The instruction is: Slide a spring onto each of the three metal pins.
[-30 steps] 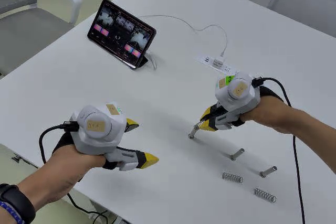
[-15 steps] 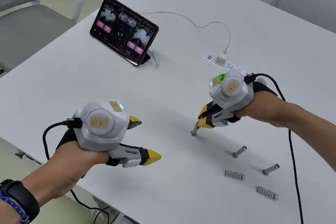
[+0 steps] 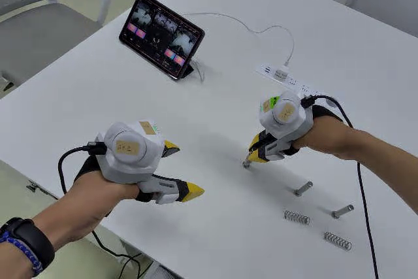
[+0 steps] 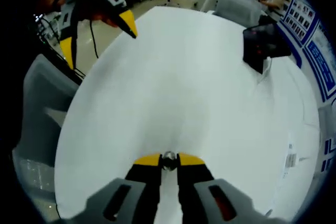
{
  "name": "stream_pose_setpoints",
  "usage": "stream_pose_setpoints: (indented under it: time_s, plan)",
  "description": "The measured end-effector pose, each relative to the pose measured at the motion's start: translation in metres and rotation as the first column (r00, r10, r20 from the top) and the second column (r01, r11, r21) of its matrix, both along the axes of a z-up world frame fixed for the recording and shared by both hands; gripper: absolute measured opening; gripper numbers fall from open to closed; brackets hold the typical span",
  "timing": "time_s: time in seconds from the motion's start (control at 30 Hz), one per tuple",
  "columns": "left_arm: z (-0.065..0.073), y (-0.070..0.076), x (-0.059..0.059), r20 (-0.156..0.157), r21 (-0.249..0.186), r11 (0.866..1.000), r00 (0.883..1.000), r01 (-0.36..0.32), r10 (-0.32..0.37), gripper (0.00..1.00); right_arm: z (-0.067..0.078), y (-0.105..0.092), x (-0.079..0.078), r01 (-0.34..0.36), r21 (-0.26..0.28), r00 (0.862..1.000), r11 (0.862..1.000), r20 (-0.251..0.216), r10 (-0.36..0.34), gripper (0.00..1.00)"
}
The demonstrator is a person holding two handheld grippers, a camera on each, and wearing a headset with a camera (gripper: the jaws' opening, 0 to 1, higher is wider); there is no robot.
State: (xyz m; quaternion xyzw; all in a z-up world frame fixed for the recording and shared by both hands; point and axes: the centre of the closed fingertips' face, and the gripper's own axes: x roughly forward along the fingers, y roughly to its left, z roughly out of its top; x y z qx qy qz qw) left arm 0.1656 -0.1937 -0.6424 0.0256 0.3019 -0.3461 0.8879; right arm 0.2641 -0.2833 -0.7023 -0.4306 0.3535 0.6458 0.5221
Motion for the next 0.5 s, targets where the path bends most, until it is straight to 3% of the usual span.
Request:
stream_pose_setpoints:
  time_s: [0.5]
  plan:
    - [-0.002,0.006,0.001,0.002,0.000,1.000,1.000,-0.015,0.015,0.61,-0.015,0.002,0.000,0.005,-0.017,1.000,1.000,-0.012,-0.005,0.13]
